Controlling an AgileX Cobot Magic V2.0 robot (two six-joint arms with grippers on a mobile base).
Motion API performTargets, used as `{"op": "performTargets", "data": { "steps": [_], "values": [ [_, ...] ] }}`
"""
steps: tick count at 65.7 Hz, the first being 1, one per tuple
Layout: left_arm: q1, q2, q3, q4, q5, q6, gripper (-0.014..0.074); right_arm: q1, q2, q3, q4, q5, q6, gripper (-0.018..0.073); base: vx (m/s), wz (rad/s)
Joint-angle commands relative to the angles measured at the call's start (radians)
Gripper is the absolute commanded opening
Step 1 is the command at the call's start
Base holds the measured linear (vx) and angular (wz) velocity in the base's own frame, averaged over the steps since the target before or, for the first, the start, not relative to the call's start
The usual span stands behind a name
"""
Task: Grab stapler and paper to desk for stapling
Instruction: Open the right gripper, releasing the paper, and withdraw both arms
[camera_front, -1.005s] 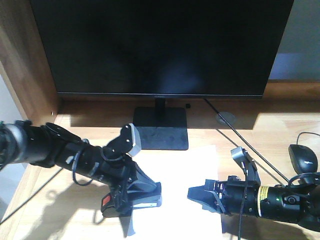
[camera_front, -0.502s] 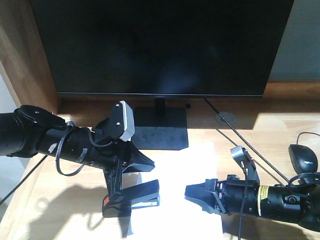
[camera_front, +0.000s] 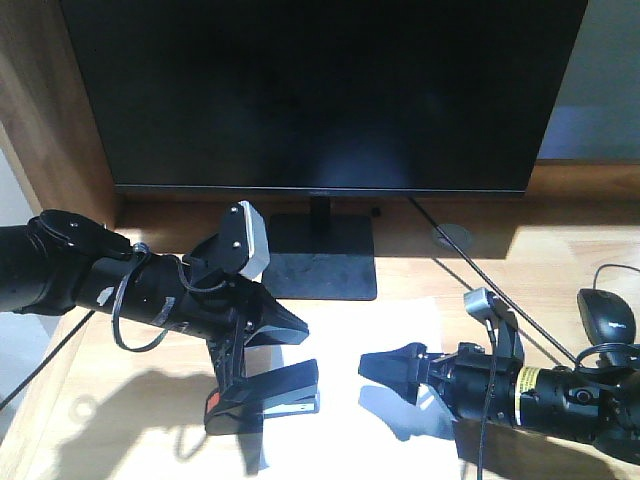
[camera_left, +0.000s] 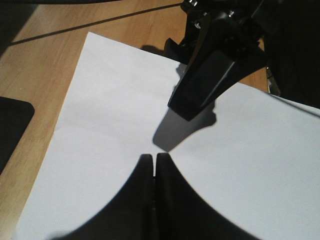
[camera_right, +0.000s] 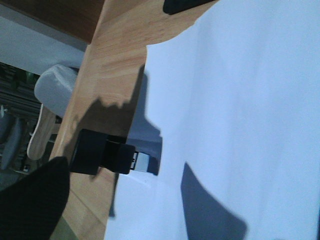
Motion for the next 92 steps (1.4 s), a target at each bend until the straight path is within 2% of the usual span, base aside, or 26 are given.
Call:
{"op": "performTargets", "data": {
  "steps": [1,13,18,25,36,53,60,67,72,81,92],
  "values": [
    [-0.002,-0.046,-0.017,-0.049,0.01,-0.031,-0.0006,-0.001,-0.03,-0.014,0.029,-0.016,-0.052,0.0693,0.0,0.0],
    [-0.002,-0.046,-0.017,-0.043,-0.078,-0.083,-0.0006,-0.001,-0.044,-0.014,0.056,0.074,-0.134,0.0638,0.0,0.0],
    [-0.002,-0.046,-0.017,-0.014,-0.14,-0.121,-0.0006,-0.001,-0.067,-0.014,0.083,0.114,-0.183,0.0624,0.0,0.0],
    [-0.002,-0.046,-0.017,0.063,-0.249,-0.221,-0.0006,-0.001,-0.12,-0.014,0.137,0.196,-0.258,0.0607,0.0,0.0],
    [-0.002,-0.046,-0.017,0.264,-0.417,-0.454,-0.0006,-0.001,-0.235,-0.014,0.245,0.379,-0.412,0.058,0.0,0.0],
    [-0.001,-0.046,-0.016,0.622,-0.589,-0.886,-0.0006,-0.001,-0.434,-0.014,0.518,0.597,-0.77,0.052,0.0,0.0],
    [0.014,-0.046,-0.016,0.782,-0.609,-1.105,-0.0006,-0.001,-0.512,-0.014,0.625,0.646,-0.88,0.0452,0.0,0.0],
    [0.039,-0.061,-0.016,0.919,-0.594,-1.257,-0.0006,-0.001,-0.592,-0.014,0.689,0.68,-0.953,0.0327,0.0,0.0],
    [0.041,-0.091,-0.015,0.963,-0.592,-1.312,-0.0006,-0.001,-0.644,-0.014,0.699,0.7,-0.967,0.0209,0.0,0.0],
    [0.041,-0.17,-0.015,0.976,-0.611,-1.31,-0.0006,-0.001,-0.738,-0.014,0.698,0.745,-0.967,-0.0017,0.0,0.0],
    [0.041,-0.275,-0.011,0.971,-0.665,-1.31,-0.0006,-0.001,-0.847,-0.014,0.698,0.804,-0.962,-0.001,0.0,0.0]
  ]
}}
